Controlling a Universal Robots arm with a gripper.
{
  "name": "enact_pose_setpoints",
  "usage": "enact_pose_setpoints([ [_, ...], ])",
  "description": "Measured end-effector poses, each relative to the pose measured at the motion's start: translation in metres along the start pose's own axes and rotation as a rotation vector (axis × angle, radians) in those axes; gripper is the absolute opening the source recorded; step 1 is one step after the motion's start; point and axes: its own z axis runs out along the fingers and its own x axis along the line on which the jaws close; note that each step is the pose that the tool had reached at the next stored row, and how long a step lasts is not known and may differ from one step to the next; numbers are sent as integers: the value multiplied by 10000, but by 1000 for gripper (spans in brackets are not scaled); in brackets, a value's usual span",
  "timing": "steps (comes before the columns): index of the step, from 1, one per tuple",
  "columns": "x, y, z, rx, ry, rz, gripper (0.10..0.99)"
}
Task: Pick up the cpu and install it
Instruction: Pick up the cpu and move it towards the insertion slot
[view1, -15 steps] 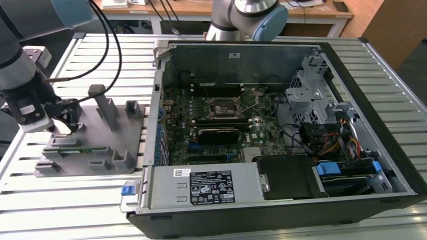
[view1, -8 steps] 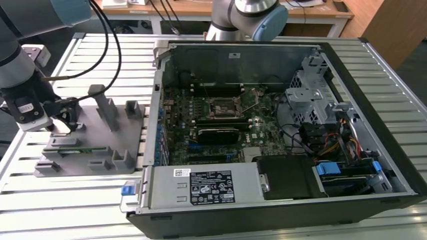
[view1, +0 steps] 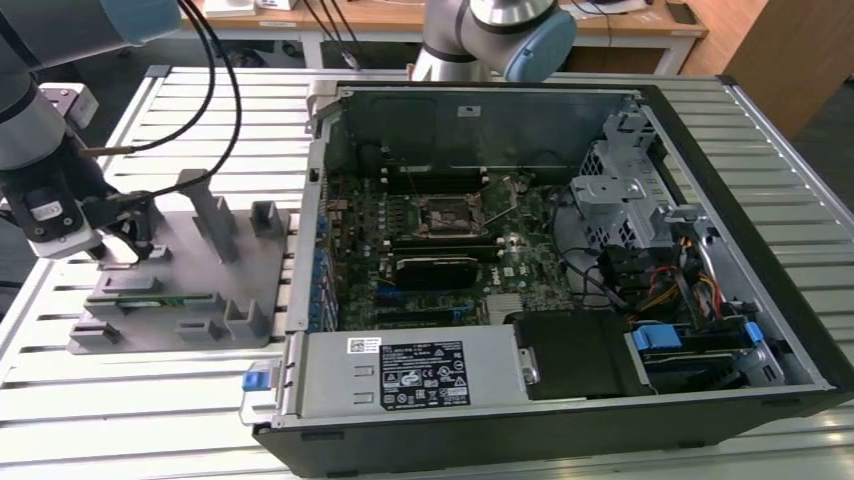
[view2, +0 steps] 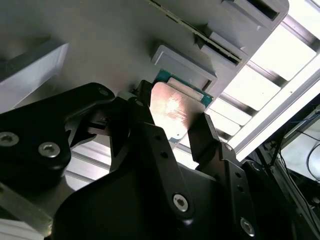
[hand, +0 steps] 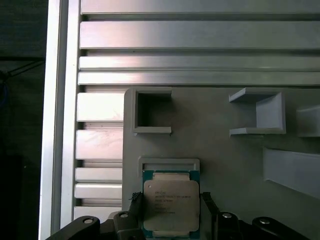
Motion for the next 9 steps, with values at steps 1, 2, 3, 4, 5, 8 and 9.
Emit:
enact_pose_setpoints([
  [1,0,1,-9,1,1,0,541],
  [2,0,1,-16,1,1,0,541],
  [3,0,2,-25,1,1,0,541],
  [4,0,2,-32,0,1,0,541],
  [5,1,3,-41,0,1,0,541],
  [8,1,5,-63,0,0,0,541],
  [9,1,6,-70,0,0,0,541],
])
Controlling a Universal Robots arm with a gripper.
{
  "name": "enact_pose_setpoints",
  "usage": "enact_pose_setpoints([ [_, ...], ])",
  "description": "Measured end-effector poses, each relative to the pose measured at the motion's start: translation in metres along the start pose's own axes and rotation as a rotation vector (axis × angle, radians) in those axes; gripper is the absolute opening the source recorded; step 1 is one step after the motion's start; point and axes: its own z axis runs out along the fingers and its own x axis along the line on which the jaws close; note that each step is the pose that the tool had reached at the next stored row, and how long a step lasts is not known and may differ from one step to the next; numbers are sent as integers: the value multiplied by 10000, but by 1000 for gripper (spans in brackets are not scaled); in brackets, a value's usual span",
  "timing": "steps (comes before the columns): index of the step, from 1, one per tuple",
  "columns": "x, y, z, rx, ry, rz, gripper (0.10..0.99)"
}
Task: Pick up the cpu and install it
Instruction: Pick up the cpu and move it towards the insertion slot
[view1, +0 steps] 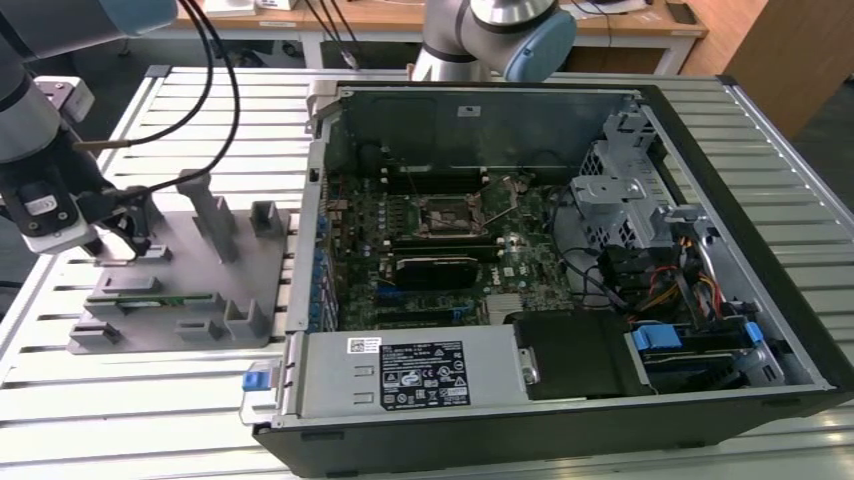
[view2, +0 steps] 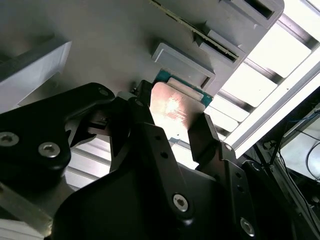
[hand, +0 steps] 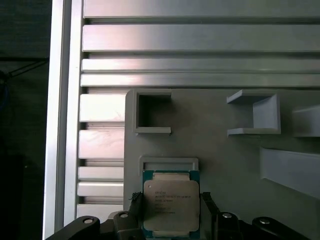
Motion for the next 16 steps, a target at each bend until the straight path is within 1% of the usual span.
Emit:
enact_pose_setpoints([
  [16,2,9,-115,0,0,0,541],
])
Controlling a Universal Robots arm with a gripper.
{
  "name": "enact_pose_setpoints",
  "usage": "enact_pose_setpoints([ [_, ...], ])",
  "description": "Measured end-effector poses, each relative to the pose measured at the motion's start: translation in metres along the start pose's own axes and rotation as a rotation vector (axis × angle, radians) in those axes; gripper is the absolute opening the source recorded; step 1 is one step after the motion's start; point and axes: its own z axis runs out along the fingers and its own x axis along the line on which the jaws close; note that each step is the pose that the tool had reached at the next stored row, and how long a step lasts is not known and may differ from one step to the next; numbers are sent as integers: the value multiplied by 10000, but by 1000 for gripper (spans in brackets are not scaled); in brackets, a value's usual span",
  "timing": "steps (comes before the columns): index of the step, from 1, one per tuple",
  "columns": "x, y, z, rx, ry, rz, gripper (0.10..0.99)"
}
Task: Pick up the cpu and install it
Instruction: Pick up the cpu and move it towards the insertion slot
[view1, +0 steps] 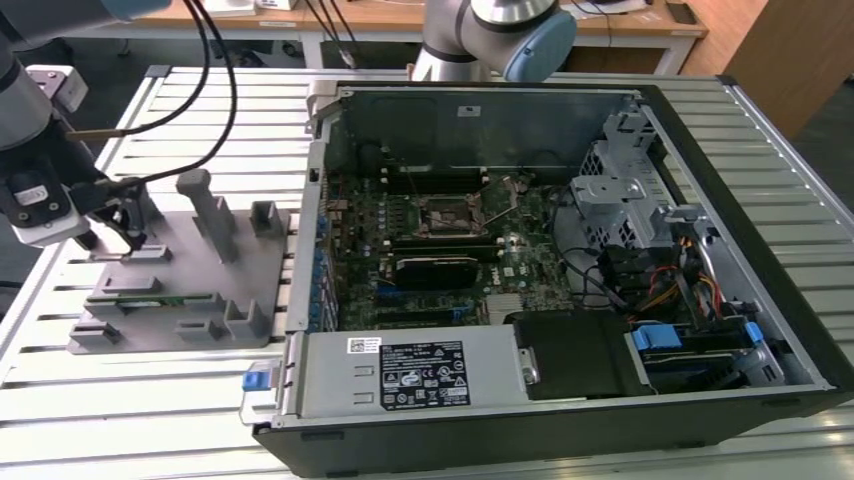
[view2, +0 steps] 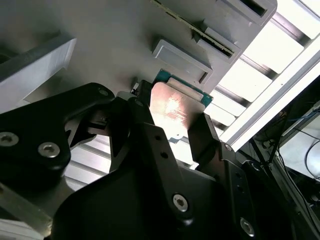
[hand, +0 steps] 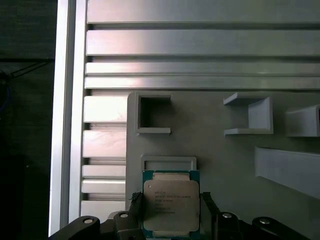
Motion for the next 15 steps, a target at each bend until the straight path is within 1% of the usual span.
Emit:
enact_pose_setpoints([
  [15,2,9,-122,0,1,0,541],
])
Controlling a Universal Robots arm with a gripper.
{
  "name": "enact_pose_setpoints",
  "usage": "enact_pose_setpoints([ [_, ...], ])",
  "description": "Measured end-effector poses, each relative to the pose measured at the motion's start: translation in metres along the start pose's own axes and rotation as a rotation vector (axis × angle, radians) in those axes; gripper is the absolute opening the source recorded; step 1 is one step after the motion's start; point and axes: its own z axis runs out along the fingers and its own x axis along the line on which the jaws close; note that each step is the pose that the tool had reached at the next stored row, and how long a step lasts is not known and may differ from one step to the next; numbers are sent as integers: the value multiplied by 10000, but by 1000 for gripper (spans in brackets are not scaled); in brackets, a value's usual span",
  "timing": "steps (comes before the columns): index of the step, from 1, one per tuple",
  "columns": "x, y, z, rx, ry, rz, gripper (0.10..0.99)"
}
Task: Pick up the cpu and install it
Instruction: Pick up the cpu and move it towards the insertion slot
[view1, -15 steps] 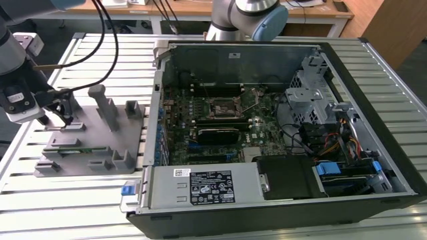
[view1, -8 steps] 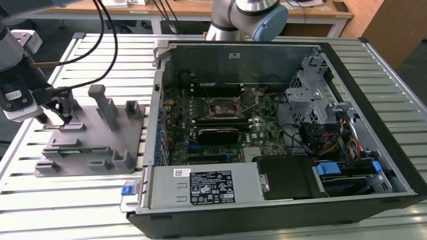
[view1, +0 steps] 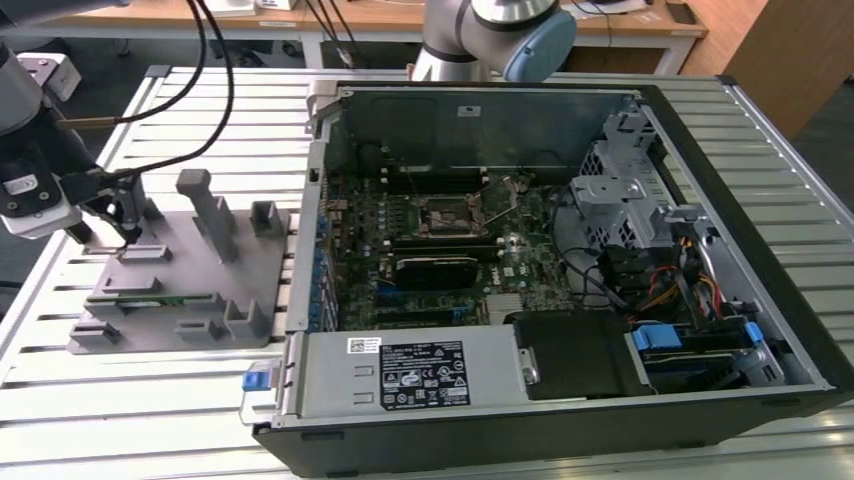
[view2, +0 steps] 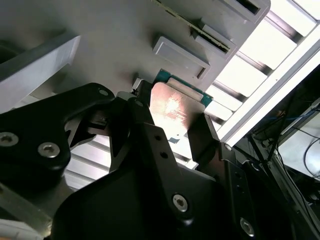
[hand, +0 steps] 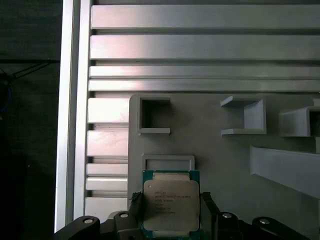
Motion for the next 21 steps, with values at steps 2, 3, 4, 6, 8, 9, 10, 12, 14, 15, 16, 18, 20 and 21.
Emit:
enact_pose_setpoints([
  [2,0,2,-23,0,0,-1,541],
  [3,1,3,-35,0,0,0,541],
  [4,1,4,-47,0,0,-1,541],
  [6,1,6,-70,0,-1,0,541],
  [8,2,8,-93,0,0,0,541],
  [9,2,8,-103,0,0,0,541],
  [10,2,9,-112,0,-1,-1,541],
  [12,2,10,-126,0,0,0,541],
  [14,2,11,-135,0,-1,0,541],
  [15,2,11,-142,0,0,0,541],
  [16,2,12,-147,0,-1,0,541],
  [18,3,13,-160,0,0,0,541],
  [20,3,14,-172,0,0,0,541],
  [21,3,14,-177,-1,-1,0,541],
])
